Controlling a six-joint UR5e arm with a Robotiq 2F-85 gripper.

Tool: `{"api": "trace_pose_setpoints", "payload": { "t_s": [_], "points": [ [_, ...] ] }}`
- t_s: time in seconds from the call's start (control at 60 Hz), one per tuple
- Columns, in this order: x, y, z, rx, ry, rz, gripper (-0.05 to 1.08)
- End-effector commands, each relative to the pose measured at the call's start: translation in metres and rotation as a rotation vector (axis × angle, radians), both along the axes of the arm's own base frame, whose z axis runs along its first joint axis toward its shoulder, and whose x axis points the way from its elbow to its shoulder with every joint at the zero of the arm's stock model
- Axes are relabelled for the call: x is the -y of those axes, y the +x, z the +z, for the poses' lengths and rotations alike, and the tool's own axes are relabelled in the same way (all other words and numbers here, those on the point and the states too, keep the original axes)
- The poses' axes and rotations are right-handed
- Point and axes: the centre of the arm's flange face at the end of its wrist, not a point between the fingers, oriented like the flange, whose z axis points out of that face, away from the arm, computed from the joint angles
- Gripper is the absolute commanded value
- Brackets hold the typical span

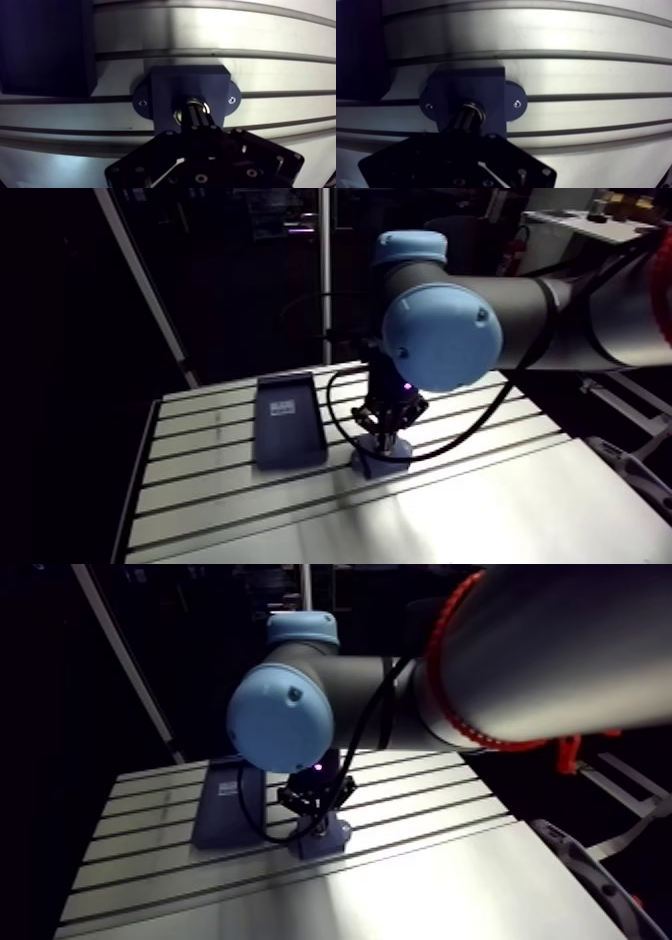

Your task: Pick up the bearing and press it into the housing until flush.

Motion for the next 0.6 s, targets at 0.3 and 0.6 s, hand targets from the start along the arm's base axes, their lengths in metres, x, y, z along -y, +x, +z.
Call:
{"api": "trace_pose_setpoints", "payload": {
  "t_s": [0.3, 0.6],
  "points": [
    [0.0003, -0.0008, -0.0012, 0.0, 0.0, 0.005, 1.01],
    [0.0008, 0.001, -0.0014, 0.001, 0.0, 0.001, 1.01]
  ]
}}
